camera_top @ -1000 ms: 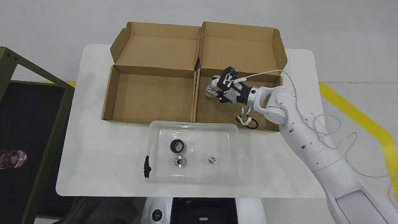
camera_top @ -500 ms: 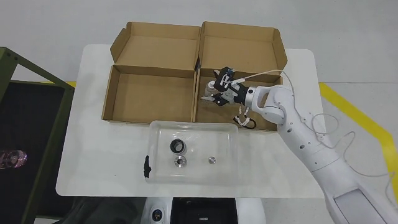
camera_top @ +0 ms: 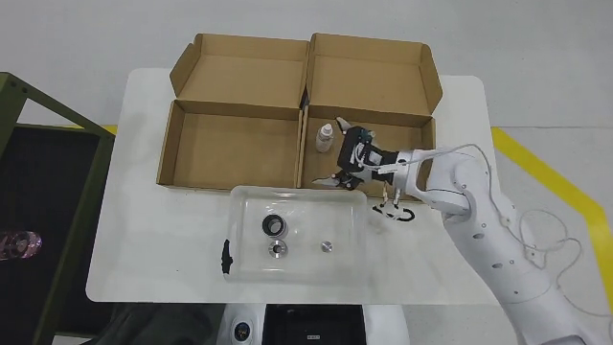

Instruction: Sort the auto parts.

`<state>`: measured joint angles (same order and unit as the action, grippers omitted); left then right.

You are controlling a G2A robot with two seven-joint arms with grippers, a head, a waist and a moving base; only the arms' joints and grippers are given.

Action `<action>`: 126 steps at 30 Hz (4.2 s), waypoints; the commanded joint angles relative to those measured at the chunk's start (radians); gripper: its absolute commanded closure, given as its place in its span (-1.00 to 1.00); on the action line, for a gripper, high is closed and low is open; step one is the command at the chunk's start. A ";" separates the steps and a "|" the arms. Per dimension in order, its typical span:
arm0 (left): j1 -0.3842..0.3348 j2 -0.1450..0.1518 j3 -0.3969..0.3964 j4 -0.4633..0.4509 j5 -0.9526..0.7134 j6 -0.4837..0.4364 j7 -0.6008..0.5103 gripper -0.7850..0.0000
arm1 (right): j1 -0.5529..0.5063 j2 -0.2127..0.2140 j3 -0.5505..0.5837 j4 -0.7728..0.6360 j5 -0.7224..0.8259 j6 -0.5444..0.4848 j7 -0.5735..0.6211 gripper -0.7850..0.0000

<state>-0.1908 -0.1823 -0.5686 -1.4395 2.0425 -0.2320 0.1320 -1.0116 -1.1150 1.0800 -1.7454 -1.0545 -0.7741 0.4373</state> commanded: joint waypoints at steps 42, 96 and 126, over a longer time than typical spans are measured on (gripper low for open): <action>0.000 0.000 0.000 0.000 0.000 0.000 0.000 -1.00 | -0.195 0.050 -0.180 -0.256 -0.269 -0.097 0.403 -1.00; 0.000 0.000 0.000 0.000 0.000 0.000 0.000 -1.00 | -0.154 0.057 -0.177 -0.256 -0.225 -0.076 0.097 1.00; 0.000 0.000 0.000 0.000 0.000 0.000 0.000 -1.00 | -0.273 0.092 0.119 -0.257 -0.243 0.006 -0.456 1.00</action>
<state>-0.1908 -0.1823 -0.5686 -1.4395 2.0425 -0.2320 0.1320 -1.2854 -1.0228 1.1954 -2.0045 -1.3009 -0.7698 -0.0168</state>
